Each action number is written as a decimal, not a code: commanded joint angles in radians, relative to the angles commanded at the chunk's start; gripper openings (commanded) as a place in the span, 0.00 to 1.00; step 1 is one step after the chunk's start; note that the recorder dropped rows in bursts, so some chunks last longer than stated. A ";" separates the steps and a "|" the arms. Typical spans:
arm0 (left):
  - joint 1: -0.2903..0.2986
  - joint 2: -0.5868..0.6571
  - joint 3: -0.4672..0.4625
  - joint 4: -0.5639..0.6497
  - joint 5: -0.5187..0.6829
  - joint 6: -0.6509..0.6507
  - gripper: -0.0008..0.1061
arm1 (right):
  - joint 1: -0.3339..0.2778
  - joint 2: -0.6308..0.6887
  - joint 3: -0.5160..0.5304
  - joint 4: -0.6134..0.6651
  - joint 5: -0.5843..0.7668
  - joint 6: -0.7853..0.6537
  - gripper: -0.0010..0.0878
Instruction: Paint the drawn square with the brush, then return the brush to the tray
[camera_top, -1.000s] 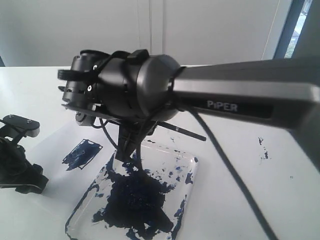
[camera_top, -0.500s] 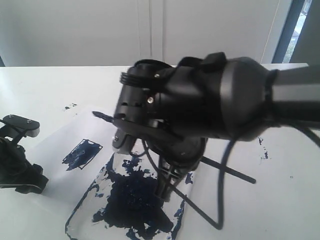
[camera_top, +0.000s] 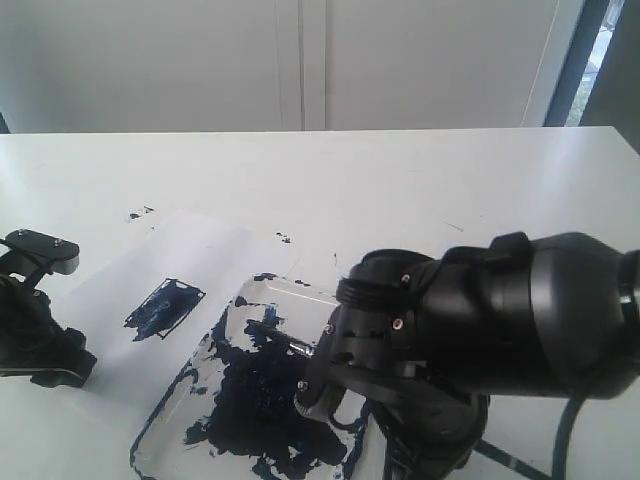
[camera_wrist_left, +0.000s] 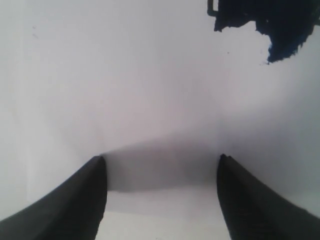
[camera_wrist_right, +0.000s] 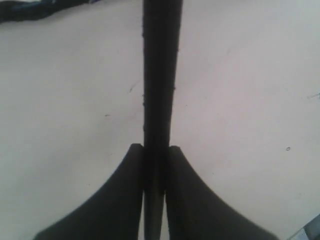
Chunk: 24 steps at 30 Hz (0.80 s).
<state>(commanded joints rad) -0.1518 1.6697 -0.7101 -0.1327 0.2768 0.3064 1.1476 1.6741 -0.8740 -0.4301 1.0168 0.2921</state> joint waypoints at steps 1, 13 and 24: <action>0.000 0.000 0.000 0.000 0.000 0.000 0.63 | 0.000 0.000 0.011 0.006 -0.010 0.000 0.01; 0.000 0.000 0.000 0.000 0.000 0.000 0.63 | 0.000 0.000 0.098 0.039 -0.101 0.000 0.01; 0.000 0.000 0.000 0.000 -0.002 0.000 0.63 | 0.000 0.000 0.098 0.077 -0.130 0.000 0.01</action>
<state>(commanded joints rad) -0.1518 1.6697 -0.7101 -0.1327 0.2749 0.3064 1.1476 1.6741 -0.7759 -0.3529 0.8866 0.2921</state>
